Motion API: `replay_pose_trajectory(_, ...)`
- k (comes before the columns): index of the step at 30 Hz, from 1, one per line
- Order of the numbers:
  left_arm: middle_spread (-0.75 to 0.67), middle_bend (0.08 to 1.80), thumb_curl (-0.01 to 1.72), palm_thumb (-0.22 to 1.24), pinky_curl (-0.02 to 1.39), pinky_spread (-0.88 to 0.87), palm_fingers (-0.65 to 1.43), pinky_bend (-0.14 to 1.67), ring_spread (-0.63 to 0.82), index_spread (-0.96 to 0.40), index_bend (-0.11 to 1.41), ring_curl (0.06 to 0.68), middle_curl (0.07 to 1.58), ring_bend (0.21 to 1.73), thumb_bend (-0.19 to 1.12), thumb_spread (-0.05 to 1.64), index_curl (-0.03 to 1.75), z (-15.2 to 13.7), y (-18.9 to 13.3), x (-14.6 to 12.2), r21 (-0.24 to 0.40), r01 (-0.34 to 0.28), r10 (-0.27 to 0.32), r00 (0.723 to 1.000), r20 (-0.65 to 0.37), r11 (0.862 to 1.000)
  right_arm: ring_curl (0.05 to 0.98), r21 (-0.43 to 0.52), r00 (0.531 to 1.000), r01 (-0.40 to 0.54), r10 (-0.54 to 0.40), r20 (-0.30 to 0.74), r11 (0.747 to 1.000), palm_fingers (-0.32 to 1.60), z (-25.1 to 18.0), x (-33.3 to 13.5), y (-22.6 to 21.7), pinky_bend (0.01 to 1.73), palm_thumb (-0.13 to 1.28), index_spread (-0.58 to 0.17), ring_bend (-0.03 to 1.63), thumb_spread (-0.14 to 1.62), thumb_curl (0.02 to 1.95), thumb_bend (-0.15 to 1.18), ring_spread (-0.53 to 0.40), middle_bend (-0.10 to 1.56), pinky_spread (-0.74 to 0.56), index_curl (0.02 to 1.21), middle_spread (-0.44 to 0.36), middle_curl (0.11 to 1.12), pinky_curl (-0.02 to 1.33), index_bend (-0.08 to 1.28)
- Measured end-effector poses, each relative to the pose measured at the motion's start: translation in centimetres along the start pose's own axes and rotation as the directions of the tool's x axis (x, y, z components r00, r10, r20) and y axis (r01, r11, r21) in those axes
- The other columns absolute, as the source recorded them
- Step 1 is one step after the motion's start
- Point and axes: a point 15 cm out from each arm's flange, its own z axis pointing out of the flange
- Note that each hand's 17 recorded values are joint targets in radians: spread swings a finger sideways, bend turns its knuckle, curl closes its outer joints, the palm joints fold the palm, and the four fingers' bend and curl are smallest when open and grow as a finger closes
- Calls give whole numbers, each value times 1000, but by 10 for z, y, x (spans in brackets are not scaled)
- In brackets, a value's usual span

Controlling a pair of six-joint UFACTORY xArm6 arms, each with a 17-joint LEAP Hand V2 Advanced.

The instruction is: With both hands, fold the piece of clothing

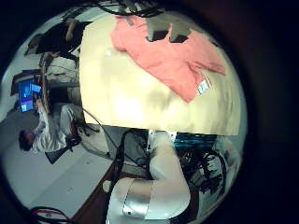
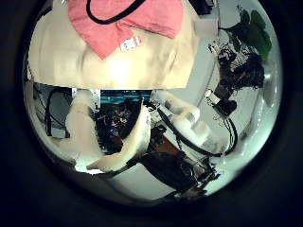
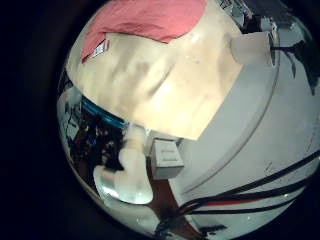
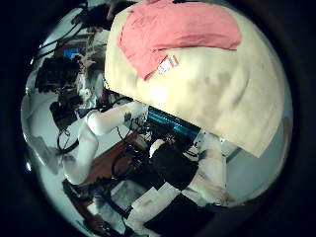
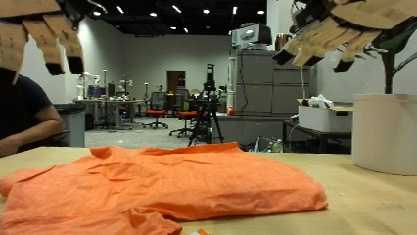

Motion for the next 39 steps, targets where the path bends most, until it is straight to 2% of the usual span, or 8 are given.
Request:
replay_pose_trajectory(6,200,296,259,313,313,438,155,326,438,63,149,213,364,527,-16,1208,268,-2,0,1,-5,-1,1,1000,1,1000,193,4,998,-61,61,21,998,210,-3,17,7,189,408,-318,185,1245,218,-14,238,185,371,395,64,300,289,244)
replay_pose_trajectory(14,200,294,264,310,308,437,168,328,435,56,165,207,359,524,-16,1204,276,3,2,6,-20,-28,28,1000,5,999,195,-7,998,-57,57,23,998,211,0,17,6,189,410,-317,187,1248,217,-13,237,184,371,394,64,300,285,245)
replay_pose_trajectory(17,139,340,264,315,294,406,254,291,395,30,182,201,367,522,-14,1204,287,9,2,13,-28,-43,44,999,13,999,195,-7,998,-57,58,22,998,222,-2,17,6,188,410,-317,187,1251,217,-14,238,190,370,392,64,303,284,243)
replay_pose_trajectory(20,81,400,266,326,284,309,384,273,326,11,192,190,377,513,-13,1204,303,15,-13,27,20,-59,59,998,7,998,196,7,998,-58,58,19,998,229,-14,17,5,187,411,-319,187,1253,217,-14,238,188,373,392,64,303,282,245)
replay_pose_trajectory(25,58,331,275,349,303,232,335,299,279,4,182,198,382,524,-17,1183,325,21,-23,46,71,-153,147,986,84,986,199,-10,993,-111,111,26,994,237,-24,32,14,187,431,-315,191,1250,221,-10,239,187,374,391,64,305,281,241)
replay_pose_trajectory(30,35,236,275,307,317,221,214,338,281,39,162,192,356,507,-34,1114,319,70,-32,44,-5,-273,268,941,206,962,199,-43,989,-133,135,53,990,257,-27,44,27,188,465,-305,189,1262,227,-9,228,188,376,393,77,307,275,247)
replay_pose_trajectory(34,107,194,272,246,321,277,106,341,329,75,149,193,348,499,-42,1044,308,94,-46,28,-41,-321,320,909,268,946,202,-48,991,-119,122,62,992,259,-52,37,40,187,476,-302,190,1265,226,-12,225,188,373,394,78,307,274,246)
replay_pose_trajectory(39,193,192,278,207,315,374,32,338,418,105,150,186,335,483,-34,982,295,111,-60,5,-43,-356,352,886,302,934,203,-40,990,-97,101,97,994,270,-66,25,45,184,486,-302,194,1262,228,-13,216,191,364,394,63,310,271,243)
